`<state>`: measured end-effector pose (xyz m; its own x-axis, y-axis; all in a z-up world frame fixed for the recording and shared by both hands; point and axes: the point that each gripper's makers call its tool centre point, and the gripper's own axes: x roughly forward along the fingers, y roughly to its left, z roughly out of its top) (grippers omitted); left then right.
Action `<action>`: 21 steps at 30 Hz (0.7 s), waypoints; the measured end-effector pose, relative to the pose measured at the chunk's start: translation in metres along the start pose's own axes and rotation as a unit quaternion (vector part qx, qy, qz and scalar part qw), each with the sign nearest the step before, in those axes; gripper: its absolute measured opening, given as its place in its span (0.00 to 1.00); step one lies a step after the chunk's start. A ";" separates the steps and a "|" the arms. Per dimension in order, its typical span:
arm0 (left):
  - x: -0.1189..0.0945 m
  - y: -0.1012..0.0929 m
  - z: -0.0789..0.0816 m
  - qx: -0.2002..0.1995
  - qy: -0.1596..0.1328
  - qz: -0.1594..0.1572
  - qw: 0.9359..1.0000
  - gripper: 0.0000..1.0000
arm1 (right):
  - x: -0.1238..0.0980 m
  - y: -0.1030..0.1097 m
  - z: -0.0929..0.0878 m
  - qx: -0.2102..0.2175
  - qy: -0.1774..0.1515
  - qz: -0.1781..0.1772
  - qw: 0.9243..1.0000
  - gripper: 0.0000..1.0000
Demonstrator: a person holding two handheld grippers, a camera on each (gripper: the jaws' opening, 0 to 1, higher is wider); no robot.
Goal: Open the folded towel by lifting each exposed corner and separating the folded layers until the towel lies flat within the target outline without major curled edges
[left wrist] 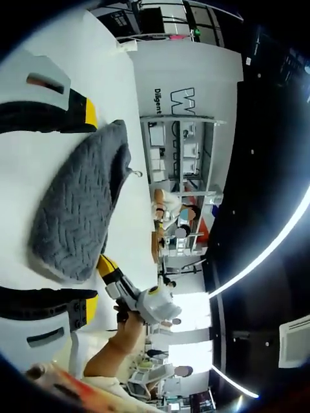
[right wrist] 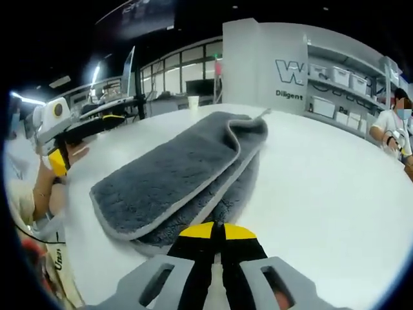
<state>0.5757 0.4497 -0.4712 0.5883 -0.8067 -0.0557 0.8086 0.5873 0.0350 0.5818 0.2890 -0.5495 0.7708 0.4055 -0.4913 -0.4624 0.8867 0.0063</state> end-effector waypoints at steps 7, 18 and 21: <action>0.002 -0.011 -0.005 0.004 0.009 -0.010 1.000 1.00 | -0.004 0.010 -0.003 0.011 -0.010 0.007 1.000 0.00; -0.001 -0.019 -0.008 -0.006 0.013 -0.017 1.000 0.97 | -0.005 0.028 -0.002 0.007 -0.016 0.015 1.000 0.00; 0.000 -0.020 -0.008 0.005 0.017 -0.014 1.000 0.97 | -0.006 0.027 -0.001 0.008 -0.017 0.016 1.000 0.00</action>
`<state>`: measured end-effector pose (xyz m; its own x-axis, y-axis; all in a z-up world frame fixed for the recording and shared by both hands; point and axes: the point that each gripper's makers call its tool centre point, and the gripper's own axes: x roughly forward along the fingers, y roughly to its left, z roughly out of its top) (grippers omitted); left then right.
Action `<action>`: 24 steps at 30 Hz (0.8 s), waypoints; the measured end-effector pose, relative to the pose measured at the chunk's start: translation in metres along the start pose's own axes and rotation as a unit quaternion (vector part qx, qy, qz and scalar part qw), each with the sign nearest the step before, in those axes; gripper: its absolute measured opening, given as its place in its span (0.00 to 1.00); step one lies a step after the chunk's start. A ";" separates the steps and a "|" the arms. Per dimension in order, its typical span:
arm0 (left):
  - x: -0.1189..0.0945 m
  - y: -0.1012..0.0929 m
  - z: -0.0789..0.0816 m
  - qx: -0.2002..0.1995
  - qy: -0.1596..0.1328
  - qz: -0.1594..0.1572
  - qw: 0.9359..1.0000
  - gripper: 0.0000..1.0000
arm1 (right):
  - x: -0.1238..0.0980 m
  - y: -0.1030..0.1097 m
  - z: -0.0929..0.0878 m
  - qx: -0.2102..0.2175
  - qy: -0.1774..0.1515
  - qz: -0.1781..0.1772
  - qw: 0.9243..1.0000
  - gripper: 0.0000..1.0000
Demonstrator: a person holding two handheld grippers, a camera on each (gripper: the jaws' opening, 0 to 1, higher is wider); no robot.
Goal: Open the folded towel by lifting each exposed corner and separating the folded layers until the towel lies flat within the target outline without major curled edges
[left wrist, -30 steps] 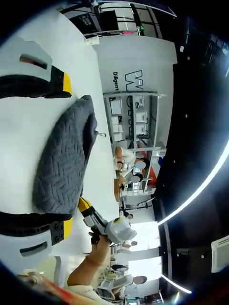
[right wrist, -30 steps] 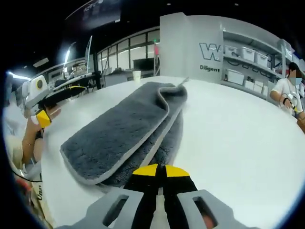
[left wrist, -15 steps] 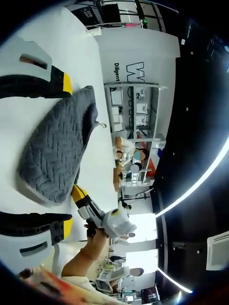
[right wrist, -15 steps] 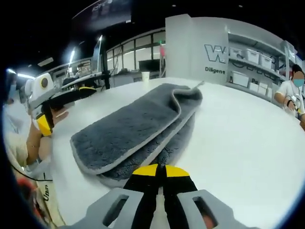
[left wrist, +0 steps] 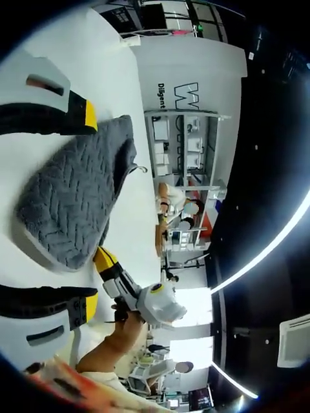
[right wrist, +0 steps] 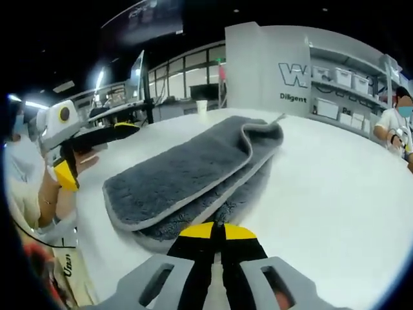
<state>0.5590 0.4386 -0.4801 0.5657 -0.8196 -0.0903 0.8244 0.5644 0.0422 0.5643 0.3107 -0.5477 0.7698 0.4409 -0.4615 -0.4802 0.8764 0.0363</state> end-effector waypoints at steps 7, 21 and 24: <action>0.002 0.004 0.005 -0.001 -0.004 0.009 1.000 0.95 | -0.005 0.000 0.005 0.014 -0.016 0.020 1.000 0.00; 0.002 0.000 0.004 -0.020 -0.007 0.008 1.000 0.93 | -0.031 -0.013 0.014 0.016 -0.049 0.005 0.999 0.08; 0.003 -0.001 0.001 -0.022 -0.003 0.009 1.000 0.93 | -0.036 -0.019 0.014 0.036 -0.055 0.012 0.998 0.26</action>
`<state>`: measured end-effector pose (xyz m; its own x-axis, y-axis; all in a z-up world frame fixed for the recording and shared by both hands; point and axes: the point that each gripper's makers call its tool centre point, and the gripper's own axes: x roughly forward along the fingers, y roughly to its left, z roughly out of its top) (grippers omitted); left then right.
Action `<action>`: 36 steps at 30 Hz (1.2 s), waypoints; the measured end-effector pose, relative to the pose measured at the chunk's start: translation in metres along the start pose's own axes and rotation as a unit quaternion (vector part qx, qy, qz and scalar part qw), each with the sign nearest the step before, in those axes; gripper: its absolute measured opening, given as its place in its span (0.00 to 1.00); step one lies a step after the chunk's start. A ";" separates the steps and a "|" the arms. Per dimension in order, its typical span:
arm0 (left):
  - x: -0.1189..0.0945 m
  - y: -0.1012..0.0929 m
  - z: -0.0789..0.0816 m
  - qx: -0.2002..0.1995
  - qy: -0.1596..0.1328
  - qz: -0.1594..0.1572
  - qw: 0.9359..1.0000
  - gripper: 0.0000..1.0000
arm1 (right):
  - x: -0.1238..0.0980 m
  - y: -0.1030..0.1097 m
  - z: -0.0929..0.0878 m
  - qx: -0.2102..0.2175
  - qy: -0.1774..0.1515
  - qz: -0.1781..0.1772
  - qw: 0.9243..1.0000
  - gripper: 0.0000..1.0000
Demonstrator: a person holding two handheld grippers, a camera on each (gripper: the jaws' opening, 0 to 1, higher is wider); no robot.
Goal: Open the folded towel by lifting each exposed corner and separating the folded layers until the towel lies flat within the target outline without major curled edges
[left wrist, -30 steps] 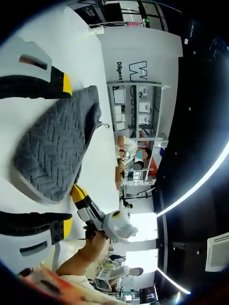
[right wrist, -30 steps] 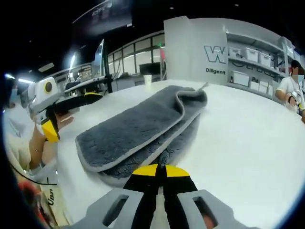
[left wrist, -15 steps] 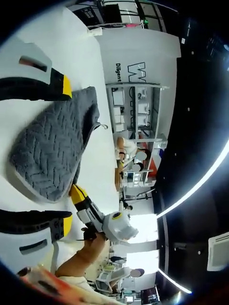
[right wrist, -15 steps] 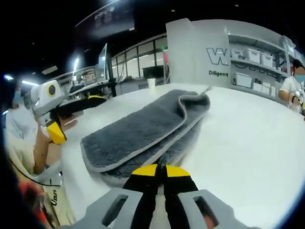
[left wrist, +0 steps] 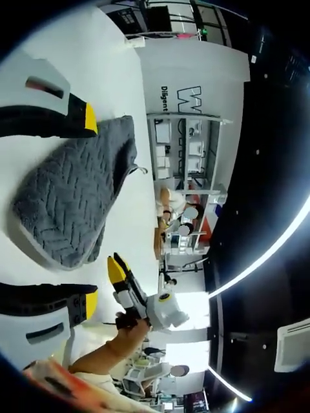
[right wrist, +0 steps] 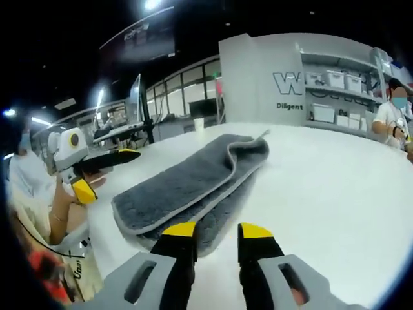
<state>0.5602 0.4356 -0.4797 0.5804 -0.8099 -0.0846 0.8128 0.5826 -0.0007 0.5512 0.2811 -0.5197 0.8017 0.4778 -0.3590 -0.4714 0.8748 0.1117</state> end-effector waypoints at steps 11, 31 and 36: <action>0.008 -0.012 -0.007 0.004 0.015 -0.011 1.000 0.93 | 0.000 -0.004 0.001 0.010 -0.007 -0.004 1.000 0.64; 0.023 -0.033 -0.017 0.016 0.035 -0.027 0.999 0.93 | -0.005 -0.025 0.007 0.004 -0.020 -0.046 0.999 0.99; 0.026 -0.035 -0.022 0.026 0.043 -0.023 0.998 0.92 | -0.008 -0.026 0.009 0.003 -0.021 -0.047 0.999 0.99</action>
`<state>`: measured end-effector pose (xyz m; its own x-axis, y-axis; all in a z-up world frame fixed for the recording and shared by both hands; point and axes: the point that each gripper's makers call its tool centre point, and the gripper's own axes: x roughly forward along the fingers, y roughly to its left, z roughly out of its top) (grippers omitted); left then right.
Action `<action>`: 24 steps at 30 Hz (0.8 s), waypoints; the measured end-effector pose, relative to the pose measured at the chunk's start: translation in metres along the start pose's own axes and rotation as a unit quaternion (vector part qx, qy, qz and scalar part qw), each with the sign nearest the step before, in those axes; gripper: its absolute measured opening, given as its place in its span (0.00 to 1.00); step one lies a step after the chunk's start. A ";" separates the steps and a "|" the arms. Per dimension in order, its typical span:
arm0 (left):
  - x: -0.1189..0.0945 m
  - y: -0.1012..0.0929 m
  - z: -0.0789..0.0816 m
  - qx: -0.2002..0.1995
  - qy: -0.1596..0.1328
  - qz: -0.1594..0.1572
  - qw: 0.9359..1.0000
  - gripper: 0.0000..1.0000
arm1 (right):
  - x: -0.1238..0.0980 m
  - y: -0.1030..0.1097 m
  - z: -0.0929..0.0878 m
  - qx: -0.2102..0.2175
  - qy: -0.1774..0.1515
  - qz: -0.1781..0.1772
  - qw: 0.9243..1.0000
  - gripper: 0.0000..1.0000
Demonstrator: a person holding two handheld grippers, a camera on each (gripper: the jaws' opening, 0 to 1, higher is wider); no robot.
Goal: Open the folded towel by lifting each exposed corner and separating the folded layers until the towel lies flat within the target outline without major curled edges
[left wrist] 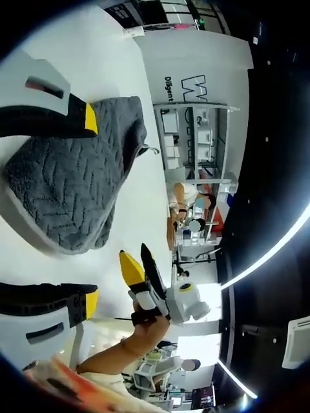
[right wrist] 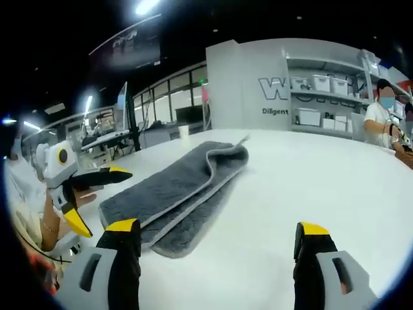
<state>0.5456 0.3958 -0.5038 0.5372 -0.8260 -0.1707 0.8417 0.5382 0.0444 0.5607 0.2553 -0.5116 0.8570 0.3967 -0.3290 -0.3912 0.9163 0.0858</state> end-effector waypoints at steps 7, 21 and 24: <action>0.003 -0.008 -0.008 0.025 0.020 -0.003 0.999 0.88 | -0.002 0.001 0.005 0.006 -0.008 0.006 1.000 0.98; 0.014 -0.011 -0.023 0.088 0.044 0.019 0.995 0.80 | -0.006 0.002 0.011 0.011 -0.019 0.009 1.000 0.94; 0.016 -0.009 -0.024 0.094 0.045 0.027 0.994 0.77 | -0.007 0.001 0.012 0.012 -0.021 0.008 1.000 0.94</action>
<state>0.5455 0.3815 -0.5303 0.5814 -0.7739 -0.2511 0.8121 0.5330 0.2375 0.5582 0.2536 -0.4978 0.8642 0.4126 -0.2878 -0.3970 0.9108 0.1137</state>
